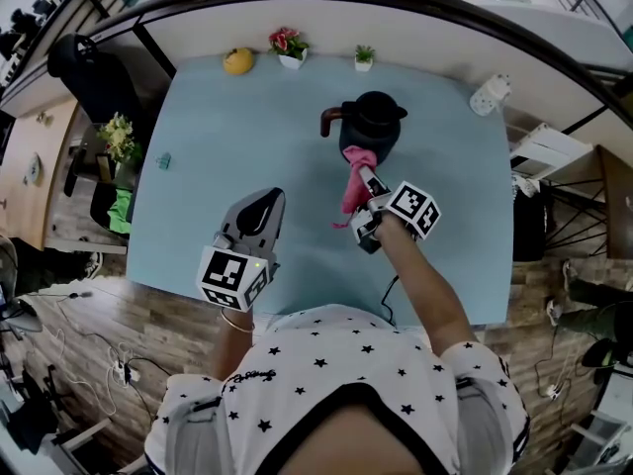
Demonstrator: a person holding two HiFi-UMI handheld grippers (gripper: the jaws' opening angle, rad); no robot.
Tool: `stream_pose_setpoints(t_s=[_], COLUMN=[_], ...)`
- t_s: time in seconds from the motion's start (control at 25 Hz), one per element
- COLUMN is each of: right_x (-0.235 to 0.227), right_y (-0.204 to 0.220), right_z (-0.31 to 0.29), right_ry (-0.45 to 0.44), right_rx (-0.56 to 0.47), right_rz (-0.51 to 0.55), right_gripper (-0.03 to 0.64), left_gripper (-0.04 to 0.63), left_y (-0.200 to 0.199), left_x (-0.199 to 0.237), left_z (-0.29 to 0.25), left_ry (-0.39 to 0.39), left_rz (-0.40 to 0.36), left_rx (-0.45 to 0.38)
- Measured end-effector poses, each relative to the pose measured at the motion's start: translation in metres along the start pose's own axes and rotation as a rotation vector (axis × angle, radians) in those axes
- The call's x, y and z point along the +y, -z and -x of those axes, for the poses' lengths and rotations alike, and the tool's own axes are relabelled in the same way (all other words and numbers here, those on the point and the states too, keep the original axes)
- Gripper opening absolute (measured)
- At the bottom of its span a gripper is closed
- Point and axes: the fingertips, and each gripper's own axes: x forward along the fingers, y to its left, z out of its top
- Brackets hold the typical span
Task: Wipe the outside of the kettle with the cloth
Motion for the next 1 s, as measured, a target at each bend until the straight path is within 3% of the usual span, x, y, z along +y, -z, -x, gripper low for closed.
stream_pose_setpoints(t_s=[0.36, 0.76, 1.0], right_x=[-0.021, -0.045, -0.048], right_y=[-0.031, -0.081, -0.083], right_z=[0.022, 0.027, 0.028], right_ry=[0.017, 0.065, 0.070], right_rx=[-0.016, -0.118, -0.130], right_rz=[-0.010, 0.007, 0.031], right_gripper=[0.117, 0.114, 0.114], left_gripper=[0.031, 0.031, 0.031], left_y=[0.000, 0.002, 0.000], left_x=[-0.018, -0.020, -0.017], left_z=[-0.013, -0.015, -0.015], left_ry=[0.008, -0.017, -0.021], left_rz=[0.000, -0.003, -0.006], left_rx=[0.005, 0.022, 0.017])
